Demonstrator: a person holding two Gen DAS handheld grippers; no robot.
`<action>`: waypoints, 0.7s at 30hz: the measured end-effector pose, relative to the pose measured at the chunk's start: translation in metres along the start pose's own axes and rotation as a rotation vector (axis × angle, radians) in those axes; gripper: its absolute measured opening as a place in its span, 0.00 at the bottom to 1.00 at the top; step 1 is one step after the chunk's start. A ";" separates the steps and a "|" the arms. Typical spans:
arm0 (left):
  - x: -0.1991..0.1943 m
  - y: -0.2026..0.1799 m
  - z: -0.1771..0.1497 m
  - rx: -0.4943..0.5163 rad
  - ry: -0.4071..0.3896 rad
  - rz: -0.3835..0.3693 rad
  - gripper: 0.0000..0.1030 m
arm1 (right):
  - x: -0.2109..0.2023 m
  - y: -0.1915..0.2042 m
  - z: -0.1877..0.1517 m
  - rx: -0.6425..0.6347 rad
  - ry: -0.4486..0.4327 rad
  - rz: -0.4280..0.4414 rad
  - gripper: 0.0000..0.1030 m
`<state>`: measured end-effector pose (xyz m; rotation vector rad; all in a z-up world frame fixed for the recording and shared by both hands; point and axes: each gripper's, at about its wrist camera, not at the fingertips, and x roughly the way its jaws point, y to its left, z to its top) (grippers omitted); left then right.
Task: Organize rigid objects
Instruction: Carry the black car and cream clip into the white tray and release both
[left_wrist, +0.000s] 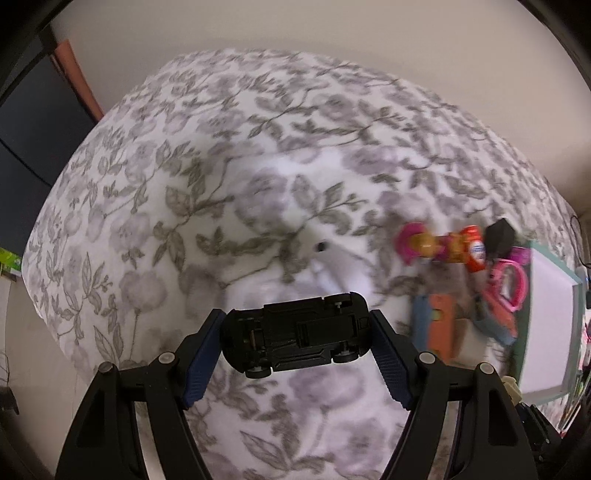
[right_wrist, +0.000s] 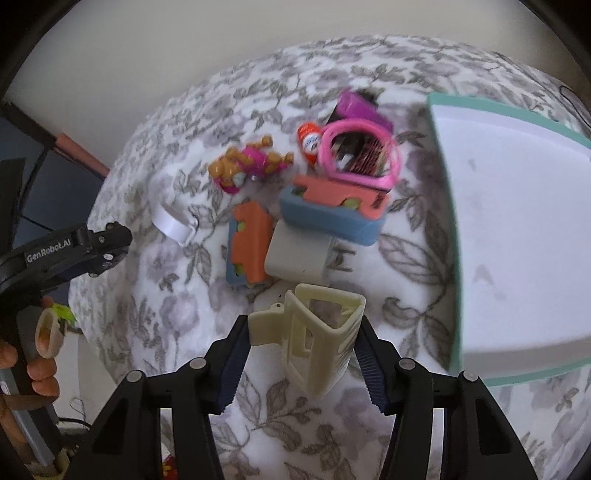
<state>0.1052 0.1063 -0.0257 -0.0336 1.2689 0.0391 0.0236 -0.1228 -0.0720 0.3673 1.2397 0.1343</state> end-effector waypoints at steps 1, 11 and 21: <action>-0.005 -0.006 0.000 0.009 -0.006 -0.001 0.75 | -0.007 -0.004 0.001 0.015 -0.015 0.010 0.57; -0.050 -0.077 -0.005 0.073 -0.056 -0.053 0.75 | -0.061 -0.039 0.016 0.094 -0.174 -0.032 0.57; -0.053 -0.167 -0.016 0.162 -0.072 -0.072 0.75 | -0.089 -0.096 0.028 0.212 -0.271 -0.195 0.57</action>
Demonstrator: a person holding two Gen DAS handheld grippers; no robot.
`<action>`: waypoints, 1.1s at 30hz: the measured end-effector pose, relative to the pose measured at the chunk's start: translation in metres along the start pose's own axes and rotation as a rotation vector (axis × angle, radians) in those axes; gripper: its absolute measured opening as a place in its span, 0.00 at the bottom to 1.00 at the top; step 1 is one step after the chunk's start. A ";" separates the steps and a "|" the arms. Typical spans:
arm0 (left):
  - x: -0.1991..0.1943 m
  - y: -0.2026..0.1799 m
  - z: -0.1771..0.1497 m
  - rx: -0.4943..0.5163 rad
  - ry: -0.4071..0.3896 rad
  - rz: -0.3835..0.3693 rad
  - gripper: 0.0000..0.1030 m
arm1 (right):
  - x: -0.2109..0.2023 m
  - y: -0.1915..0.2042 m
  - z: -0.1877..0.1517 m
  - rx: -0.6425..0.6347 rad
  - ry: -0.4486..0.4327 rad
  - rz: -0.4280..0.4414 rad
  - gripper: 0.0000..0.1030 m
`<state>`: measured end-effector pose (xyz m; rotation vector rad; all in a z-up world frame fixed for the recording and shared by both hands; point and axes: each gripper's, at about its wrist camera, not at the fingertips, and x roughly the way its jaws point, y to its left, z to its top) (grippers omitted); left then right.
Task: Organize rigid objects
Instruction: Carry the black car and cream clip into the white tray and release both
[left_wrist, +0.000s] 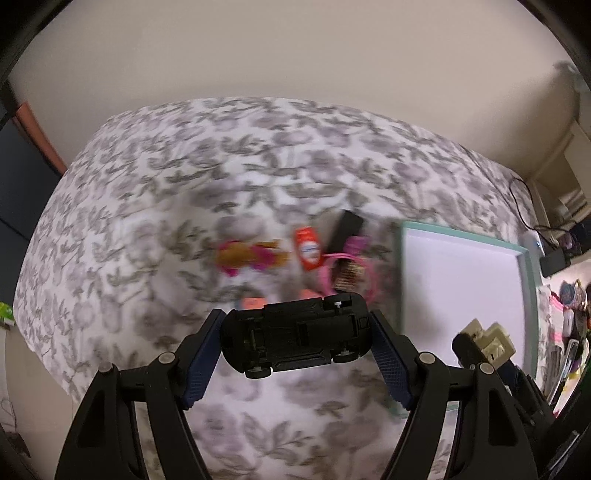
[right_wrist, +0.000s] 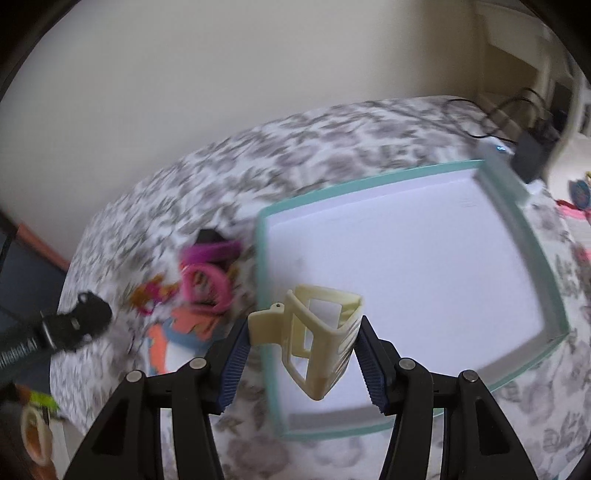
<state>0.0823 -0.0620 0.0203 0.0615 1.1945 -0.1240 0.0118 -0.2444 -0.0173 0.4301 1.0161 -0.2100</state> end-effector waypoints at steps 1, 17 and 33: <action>0.002 -0.011 0.000 0.011 0.000 -0.008 0.75 | -0.001 -0.008 0.004 0.024 -0.009 -0.002 0.57; 0.047 -0.124 -0.001 0.115 0.016 -0.100 0.75 | 0.004 -0.123 0.034 0.272 -0.054 -0.132 0.57; 0.089 -0.154 -0.011 0.167 0.044 -0.132 0.75 | 0.018 -0.141 0.037 0.243 -0.049 -0.220 0.57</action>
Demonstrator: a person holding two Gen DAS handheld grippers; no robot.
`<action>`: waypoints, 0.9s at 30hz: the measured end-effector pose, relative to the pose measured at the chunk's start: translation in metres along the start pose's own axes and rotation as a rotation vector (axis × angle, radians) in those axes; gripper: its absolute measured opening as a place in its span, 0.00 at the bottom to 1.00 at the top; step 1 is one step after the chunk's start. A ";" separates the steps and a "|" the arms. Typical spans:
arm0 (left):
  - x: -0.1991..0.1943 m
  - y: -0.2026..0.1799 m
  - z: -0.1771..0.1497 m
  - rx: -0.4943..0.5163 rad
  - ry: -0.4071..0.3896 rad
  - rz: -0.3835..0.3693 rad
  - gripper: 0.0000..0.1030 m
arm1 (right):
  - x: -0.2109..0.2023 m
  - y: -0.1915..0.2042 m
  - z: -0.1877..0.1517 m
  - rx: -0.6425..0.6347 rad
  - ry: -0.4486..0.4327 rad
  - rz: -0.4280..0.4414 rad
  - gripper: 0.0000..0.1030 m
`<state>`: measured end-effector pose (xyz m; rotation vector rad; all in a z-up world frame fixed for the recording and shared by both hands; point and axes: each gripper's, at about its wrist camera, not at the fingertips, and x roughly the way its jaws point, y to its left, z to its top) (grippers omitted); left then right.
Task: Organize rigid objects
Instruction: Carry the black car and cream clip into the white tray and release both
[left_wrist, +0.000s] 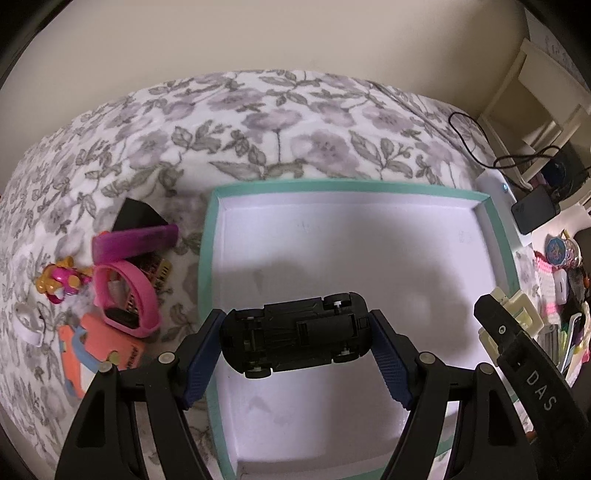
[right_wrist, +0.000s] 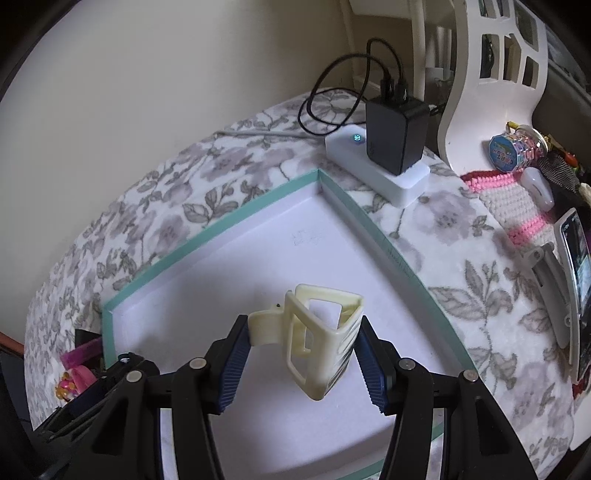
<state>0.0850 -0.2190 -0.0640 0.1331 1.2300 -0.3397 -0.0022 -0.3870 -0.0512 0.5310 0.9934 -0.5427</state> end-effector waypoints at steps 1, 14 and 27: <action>0.004 0.001 -0.002 -0.002 0.007 -0.001 0.75 | 0.003 0.000 -0.001 -0.007 0.008 -0.011 0.57; 0.027 0.005 -0.006 -0.022 0.065 -0.030 0.75 | 0.032 0.007 -0.017 -0.075 0.089 -0.056 0.57; 0.020 0.010 -0.006 -0.066 0.061 -0.061 0.79 | 0.020 0.006 -0.010 -0.066 0.078 -0.024 0.69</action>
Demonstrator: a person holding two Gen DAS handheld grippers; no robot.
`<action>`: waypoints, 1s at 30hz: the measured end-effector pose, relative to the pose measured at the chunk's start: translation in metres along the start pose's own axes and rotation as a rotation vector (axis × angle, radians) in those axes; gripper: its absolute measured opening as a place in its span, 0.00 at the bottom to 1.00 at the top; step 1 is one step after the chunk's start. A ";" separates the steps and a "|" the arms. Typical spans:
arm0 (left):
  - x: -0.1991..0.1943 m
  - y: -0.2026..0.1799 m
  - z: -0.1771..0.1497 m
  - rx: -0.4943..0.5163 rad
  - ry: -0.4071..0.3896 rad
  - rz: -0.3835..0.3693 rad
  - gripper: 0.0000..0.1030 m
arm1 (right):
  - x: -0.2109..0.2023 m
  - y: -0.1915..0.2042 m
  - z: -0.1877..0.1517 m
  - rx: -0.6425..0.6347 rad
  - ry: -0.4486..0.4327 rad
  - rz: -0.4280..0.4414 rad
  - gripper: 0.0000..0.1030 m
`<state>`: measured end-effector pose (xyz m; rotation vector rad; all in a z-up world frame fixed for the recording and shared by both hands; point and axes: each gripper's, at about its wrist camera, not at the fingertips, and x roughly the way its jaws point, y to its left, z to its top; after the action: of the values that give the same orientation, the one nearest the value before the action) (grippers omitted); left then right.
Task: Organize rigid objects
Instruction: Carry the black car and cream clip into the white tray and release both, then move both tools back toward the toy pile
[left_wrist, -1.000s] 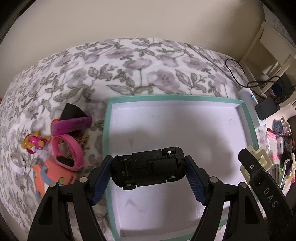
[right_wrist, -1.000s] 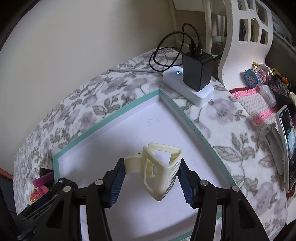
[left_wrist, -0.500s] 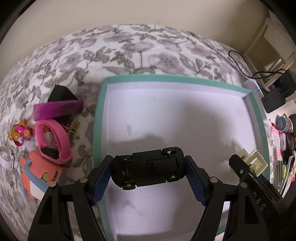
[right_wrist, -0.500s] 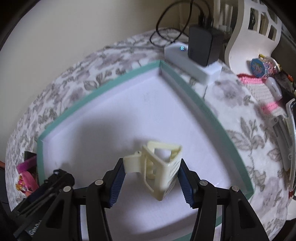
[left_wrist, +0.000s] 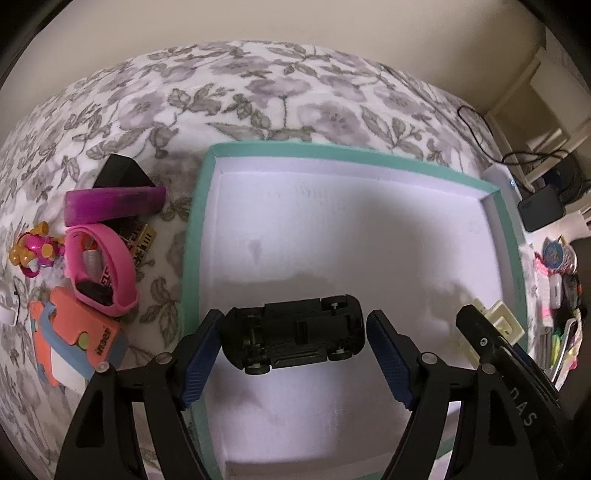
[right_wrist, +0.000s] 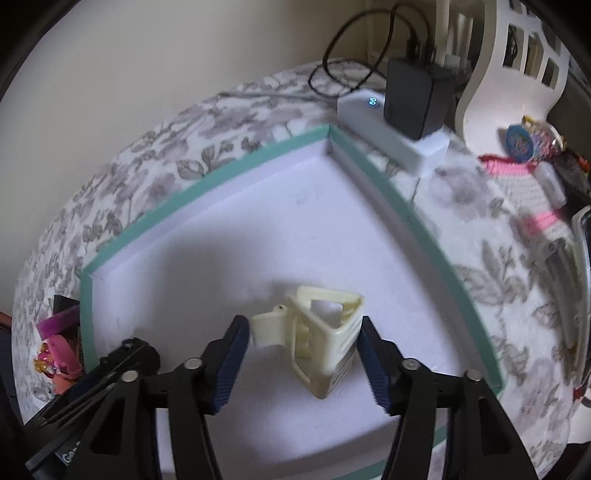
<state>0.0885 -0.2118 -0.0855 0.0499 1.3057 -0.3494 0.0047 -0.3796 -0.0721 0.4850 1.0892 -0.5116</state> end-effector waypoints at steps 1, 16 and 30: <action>-0.004 0.002 0.001 -0.010 -0.008 -0.003 0.82 | -0.004 -0.001 0.002 0.000 -0.013 -0.002 0.70; -0.060 0.038 0.008 -0.101 -0.193 0.035 0.97 | -0.037 0.016 0.006 -0.097 -0.153 0.021 1.00; -0.103 0.108 0.003 -0.194 -0.375 0.169 0.99 | -0.041 0.044 -0.006 -0.137 -0.180 0.193 1.00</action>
<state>0.0998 -0.0869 -0.0043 -0.0663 0.9507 -0.0792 0.0122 -0.3355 -0.0318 0.4099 0.8882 -0.3024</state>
